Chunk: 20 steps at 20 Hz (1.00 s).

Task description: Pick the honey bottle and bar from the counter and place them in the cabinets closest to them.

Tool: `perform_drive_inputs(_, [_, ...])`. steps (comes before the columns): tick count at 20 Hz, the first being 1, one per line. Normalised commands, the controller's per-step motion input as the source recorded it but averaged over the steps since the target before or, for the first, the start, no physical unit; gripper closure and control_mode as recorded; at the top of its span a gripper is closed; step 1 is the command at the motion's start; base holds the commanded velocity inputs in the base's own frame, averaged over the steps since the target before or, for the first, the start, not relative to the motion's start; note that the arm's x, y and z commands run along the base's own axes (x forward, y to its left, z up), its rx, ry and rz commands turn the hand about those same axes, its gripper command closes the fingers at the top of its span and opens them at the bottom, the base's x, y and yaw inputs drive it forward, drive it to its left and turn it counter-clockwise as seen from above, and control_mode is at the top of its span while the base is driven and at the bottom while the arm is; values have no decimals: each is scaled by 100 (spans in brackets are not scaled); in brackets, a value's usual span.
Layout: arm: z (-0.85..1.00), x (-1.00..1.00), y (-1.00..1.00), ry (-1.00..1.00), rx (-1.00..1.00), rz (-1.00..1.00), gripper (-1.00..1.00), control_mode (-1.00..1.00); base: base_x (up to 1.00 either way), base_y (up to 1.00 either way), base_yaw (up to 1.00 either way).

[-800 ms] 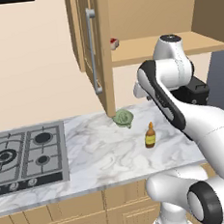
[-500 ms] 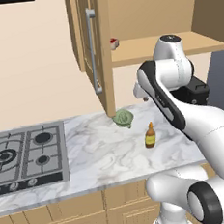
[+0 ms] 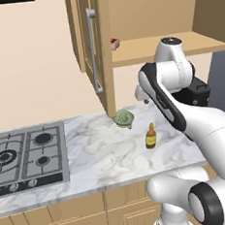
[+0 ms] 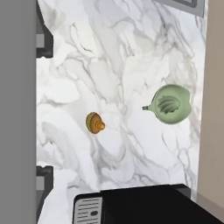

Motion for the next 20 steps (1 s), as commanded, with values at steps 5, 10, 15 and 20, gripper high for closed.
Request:
perform_drive_inputs(5, [-22, 0, -4, 1, 0, 0, -100, -100, 0, 0, 0])
perform_drive_inputs(10, [-21, 0, -5, 0, 0, 0, -100, -100, 0, 0, 0])
perform_drive_inputs(15, [-22, 0, -7, 0, 0, 0, -100, -100, 0, 0, 0])
perform_drive_inputs(20, [-26, 0, -6, 0, 0, 0, -100, -100, 0, 0, 0])
